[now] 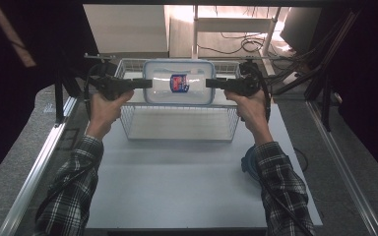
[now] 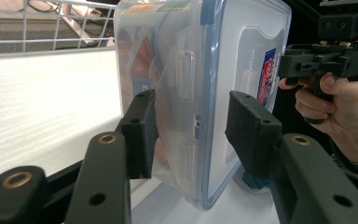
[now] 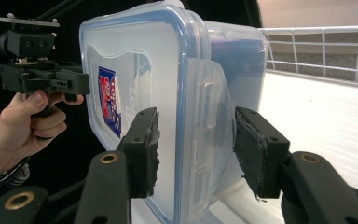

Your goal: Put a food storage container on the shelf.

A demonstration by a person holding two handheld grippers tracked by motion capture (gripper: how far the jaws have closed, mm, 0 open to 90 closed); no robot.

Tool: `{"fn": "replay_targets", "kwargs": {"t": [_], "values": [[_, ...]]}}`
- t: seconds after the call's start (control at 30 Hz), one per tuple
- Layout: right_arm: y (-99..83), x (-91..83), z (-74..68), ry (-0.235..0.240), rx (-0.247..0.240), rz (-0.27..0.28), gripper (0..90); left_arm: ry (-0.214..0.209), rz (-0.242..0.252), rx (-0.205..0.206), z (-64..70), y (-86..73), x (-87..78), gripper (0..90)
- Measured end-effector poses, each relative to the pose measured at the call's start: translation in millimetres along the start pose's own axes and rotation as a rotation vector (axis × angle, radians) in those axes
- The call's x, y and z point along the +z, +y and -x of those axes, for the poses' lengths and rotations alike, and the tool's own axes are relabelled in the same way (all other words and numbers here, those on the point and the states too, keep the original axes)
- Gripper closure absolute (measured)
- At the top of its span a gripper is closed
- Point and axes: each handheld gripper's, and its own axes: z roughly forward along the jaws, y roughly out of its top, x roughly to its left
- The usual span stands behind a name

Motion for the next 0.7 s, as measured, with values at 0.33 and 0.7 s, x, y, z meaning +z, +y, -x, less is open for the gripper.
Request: {"fn": "replay_targets", "kwargs": {"t": [0.33,0.7], "values": [[2.4,5.1,-0.7,-0.042,0.005,0.0,47.1,0.024,0.035,0.01,0.4,-1.6,4.5,50.9],[1.1,10.0,0.2,-0.064,-0.01,0.014,44.8,0.095,0.043,0.057,5.2,-4.9,14.1,39.9]]}}
